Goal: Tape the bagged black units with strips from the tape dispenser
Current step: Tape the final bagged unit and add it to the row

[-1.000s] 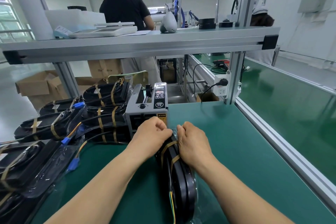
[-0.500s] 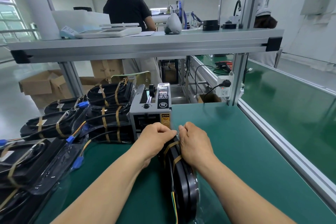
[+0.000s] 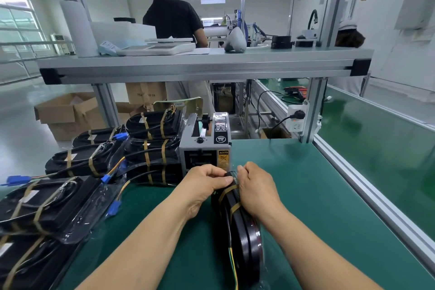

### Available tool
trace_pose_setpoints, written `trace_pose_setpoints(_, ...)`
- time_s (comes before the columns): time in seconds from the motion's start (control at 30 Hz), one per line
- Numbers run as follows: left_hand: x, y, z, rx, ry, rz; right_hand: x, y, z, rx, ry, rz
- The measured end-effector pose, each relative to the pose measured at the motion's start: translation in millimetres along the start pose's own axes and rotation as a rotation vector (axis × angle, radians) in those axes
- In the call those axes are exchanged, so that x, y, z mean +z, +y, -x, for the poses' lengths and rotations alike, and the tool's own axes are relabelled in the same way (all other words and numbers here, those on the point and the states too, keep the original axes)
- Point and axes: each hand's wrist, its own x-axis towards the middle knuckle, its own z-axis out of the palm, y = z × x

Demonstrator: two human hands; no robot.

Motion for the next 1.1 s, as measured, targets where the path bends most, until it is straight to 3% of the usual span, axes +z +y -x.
trace_pose_setpoints(0.4, 14.1, 16.1, 2.7, -0.164, 0.155, -0.004, -3.3, -6.7, 6.3, -0.02, -0.009, 0.139)
trace_pose_setpoints(0.7, 19.9, 16.2, 8.0, -0.094, 0.194, 0.011, -5.2, -4.8, 5.3, 0.01, 0.015, 0.042)
trace_pose_setpoints(0.83, 18.1, 14.9, 19.4, 0.035, 0.226, -0.027, -3.9, -10.1, 11.7, -0.044, 0.117, 0.002)
trace_pose_setpoints(1.0, 15.1, 33.4, 38.2, 0.385, 0.29, -0.241, -7.1, -15.7, 27.3, -0.261, 0.368, -0.188)
trace_pose_setpoints(1.1, 15.1, 34.1, 56.7, 0.588, 0.297, -0.339, -7.5, -11.7, 42.9, -0.363, 0.435, -0.302)
